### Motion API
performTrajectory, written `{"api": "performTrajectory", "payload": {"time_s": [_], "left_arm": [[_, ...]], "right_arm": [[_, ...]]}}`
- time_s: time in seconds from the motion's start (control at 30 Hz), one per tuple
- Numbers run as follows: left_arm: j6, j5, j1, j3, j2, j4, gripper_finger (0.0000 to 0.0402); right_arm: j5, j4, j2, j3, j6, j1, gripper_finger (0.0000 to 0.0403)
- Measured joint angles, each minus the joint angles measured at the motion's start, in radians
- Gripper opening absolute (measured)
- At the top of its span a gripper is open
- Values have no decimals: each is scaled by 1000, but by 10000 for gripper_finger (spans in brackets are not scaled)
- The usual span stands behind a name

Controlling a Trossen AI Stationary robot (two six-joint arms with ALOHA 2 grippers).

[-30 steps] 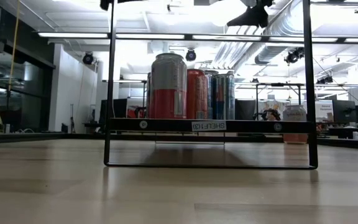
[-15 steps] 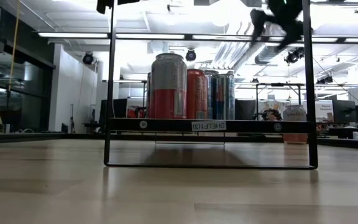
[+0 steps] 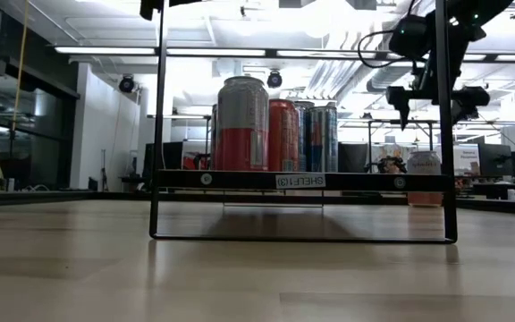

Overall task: Place canned beverage on shelf
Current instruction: Put the pink-white soda can on the shelf aligned with the other pink-white soda can

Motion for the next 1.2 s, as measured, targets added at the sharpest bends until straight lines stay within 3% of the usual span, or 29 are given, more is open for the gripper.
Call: {"api": "performTrajectory", "payload": {"time_s": [0.2,0.67,0.9,1.03,1.2], "left_arm": [[-7,1,0,0,0,0,326],[-7,0,0,1,0,0,326],[-7,0,0,1,0,0,326],[-7,0,0,1,0,0,326],[-7,0,0,1,0,0,326]], "right_arm": [[-4,-6,49,-18,95,-77,397],[69,54,236,-14,202,-61,397],[35,40,269,-14,202,-61,393],[11,40,269,-14,201,-61,366],[-20,40,269,-14,176,-61,299]]}}
